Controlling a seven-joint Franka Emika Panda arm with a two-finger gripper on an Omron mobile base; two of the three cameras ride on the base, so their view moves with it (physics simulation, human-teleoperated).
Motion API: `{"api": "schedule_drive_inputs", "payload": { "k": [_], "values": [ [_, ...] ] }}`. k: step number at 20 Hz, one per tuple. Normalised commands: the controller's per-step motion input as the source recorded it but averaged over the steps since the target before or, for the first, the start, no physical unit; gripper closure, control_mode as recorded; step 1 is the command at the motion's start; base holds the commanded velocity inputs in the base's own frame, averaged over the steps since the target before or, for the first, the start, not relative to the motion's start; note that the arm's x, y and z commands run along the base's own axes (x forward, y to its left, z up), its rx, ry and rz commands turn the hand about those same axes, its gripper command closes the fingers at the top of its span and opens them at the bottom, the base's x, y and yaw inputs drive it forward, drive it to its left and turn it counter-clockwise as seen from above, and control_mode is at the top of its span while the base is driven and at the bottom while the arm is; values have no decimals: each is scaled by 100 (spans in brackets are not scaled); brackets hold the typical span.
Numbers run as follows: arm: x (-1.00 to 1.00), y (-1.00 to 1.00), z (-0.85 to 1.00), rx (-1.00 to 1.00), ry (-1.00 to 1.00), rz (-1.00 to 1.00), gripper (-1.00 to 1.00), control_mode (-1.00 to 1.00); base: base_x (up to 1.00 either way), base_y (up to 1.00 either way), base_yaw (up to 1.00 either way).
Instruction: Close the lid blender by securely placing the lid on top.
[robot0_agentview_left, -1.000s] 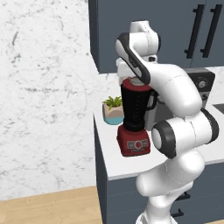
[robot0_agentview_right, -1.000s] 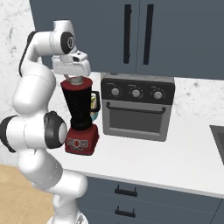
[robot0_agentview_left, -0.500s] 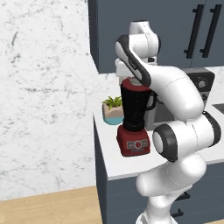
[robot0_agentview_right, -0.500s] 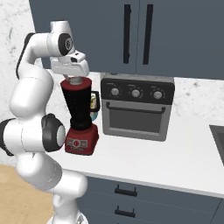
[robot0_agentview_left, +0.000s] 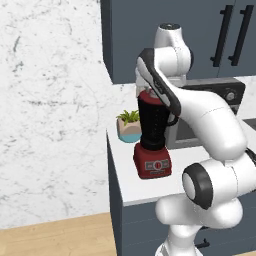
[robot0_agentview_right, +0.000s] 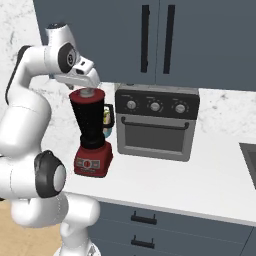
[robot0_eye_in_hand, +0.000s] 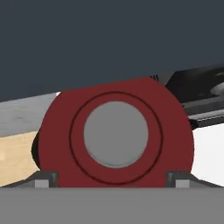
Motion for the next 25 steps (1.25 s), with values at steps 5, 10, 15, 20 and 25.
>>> {"api": "schedule_drive_inputs", "payload": {
  "k": [5,10,15,20,25],
  "values": [
    [-76,-4,17,0,-47,0,-100,-100,0,0,0],
    [-100,-74,0,5,-43,0,-100,-100,0,0,0],
    [-100,-100,0,6,-28,0,-100,-100,0,0,0],
    [-100,-100,10,14,-17,0,-100,-100,0,0,0],
    [-100,-96,69,31,-13,-1,-100,-100,0,0,0]
  ]
}}
